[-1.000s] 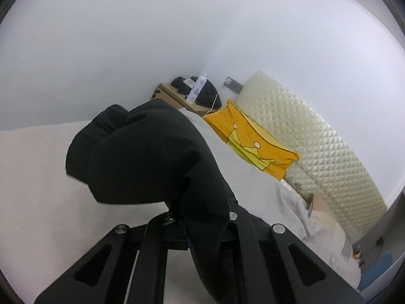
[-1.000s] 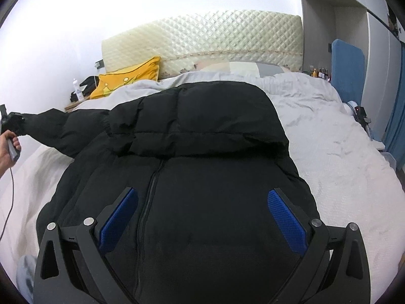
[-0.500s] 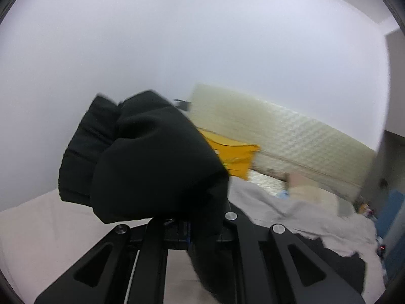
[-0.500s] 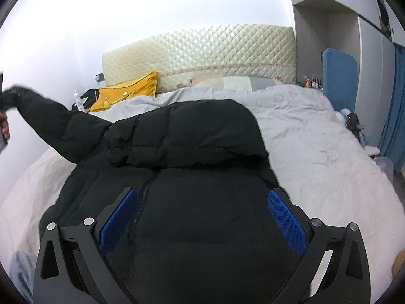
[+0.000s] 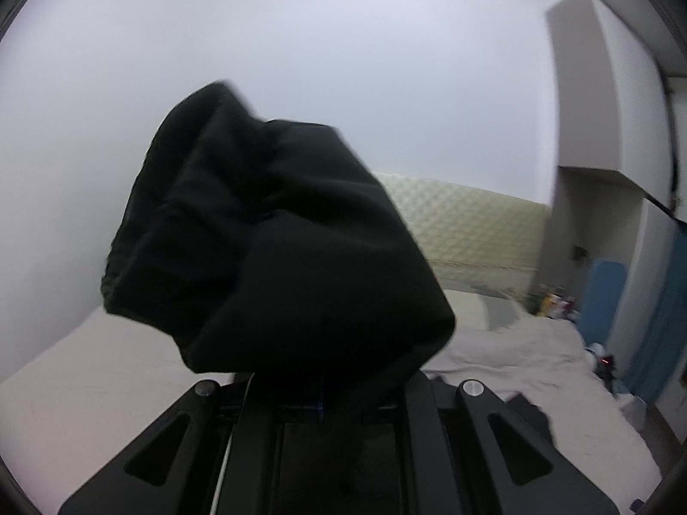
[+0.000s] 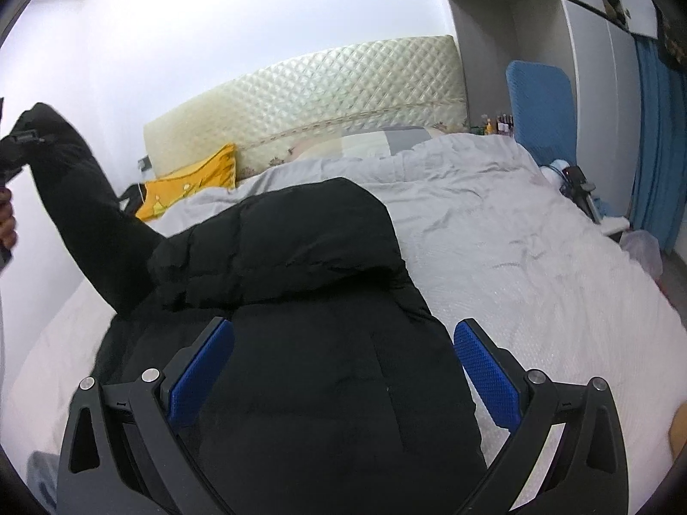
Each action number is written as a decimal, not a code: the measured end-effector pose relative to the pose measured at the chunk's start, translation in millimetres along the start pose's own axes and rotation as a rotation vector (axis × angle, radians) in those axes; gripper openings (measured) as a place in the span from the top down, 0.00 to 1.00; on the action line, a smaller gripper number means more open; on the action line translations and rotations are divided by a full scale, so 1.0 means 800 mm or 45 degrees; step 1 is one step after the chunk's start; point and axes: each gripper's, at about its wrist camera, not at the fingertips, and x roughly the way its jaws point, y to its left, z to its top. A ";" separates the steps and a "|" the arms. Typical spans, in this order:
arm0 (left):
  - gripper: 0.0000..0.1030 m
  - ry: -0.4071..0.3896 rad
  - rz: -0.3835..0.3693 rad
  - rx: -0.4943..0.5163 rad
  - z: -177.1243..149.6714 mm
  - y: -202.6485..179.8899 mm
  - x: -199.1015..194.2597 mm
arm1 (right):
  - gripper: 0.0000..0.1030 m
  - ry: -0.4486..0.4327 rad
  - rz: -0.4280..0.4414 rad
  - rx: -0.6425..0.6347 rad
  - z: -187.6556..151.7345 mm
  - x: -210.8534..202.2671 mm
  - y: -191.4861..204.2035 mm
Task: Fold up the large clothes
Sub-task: 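Carry the sleeve over the jacket body with the left gripper and lower it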
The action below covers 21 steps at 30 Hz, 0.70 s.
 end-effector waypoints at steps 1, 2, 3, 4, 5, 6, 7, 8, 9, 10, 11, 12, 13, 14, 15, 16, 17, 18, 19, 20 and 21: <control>0.93 0.010 -0.026 0.018 -0.005 -0.025 0.008 | 0.00 -0.006 -0.002 0.005 0.001 -0.001 -0.003; 0.93 0.018 -0.041 0.040 -0.010 -0.045 0.016 | 0.00 -0.007 -0.003 0.007 0.001 -0.001 -0.005; 0.92 0.028 -0.056 0.077 -0.017 -0.072 0.021 | 0.00 -0.008 -0.001 0.012 0.001 -0.001 -0.008; 0.92 0.038 -0.075 0.114 -0.026 -0.099 0.026 | 0.00 -0.010 0.001 0.017 0.002 0.000 -0.011; 0.92 0.049 -0.097 0.142 -0.036 -0.125 0.032 | 0.00 -0.010 -0.002 0.020 0.002 0.001 -0.013; 0.92 0.060 -0.115 0.157 -0.043 -0.143 0.038 | 0.00 -0.005 -0.008 0.024 0.002 0.004 -0.017; 0.92 0.077 -0.139 0.170 -0.053 -0.165 0.049 | 0.00 0.000 -0.007 0.035 0.002 0.007 -0.021; 0.92 0.099 -0.161 0.179 -0.064 -0.186 0.058 | 0.00 0.003 -0.003 0.048 0.002 0.009 -0.026; 0.92 0.114 -0.173 0.186 -0.074 -0.200 0.068 | 0.00 0.007 0.000 0.066 0.002 0.013 -0.032; 0.92 0.135 -0.187 0.196 -0.088 -0.220 0.079 | 0.00 0.013 0.002 0.086 0.002 0.016 -0.037; 0.92 0.158 -0.200 0.203 -0.101 -0.238 0.092 | 0.00 0.016 0.009 0.102 0.003 0.019 -0.041; 0.92 0.175 -0.211 0.207 -0.112 -0.249 0.097 | 0.00 0.017 0.015 0.116 0.003 0.022 -0.046; 0.92 0.195 -0.221 0.212 -0.123 -0.262 0.104 | 0.00 0.016 0.015 0.127 0.002 0.023 -0.050; 0.92 0.219 -0.230 0.218 -0.136 -0.275 0.114 | 0.00 0.011 0.010 0.134 0.000 0.027 -0.055; 0.92 0.247 -0.240 0.225 -0.151 -0.290 0.124 | 0.00 0.017 0.004 0.133 -0.003 0.031 -0.058; 0.92 0.275 -0.246 0.237 -0.167 -0.304 0.133 | 0.00 0.034 -0.002 0.134 -0.006 0.038 -0.062; 0.92 0.302 -0.248 0.257 -0.182 -0.319 0.143 | 0.00 0.051 0.001 0.143 -0.007 0.044 -0.065; 0.92 0.322 -0.251 0.271 -0.195 -0.331 0.153 | 0.00 0.065 0.017 0.161 -0.009 0.050 -0.069; 0.93 0.350 -0.256 0.287 -0.210 -0.345 0.163 | 0.00 0.069 0.026 0.175 -0.010 0.055 -0.072; 0.93 0.375 -0.259 0.295 -0.224 -0.357 0.173 | 0.00 0.073 0.025 0.180 -0.011 0.060 -0.074; 0.93 0.418 -0.266 0.302 -0.238 -0.370 0.185 | 0.00 0.079 0.023 0.182 -0.011 0.065 -0.076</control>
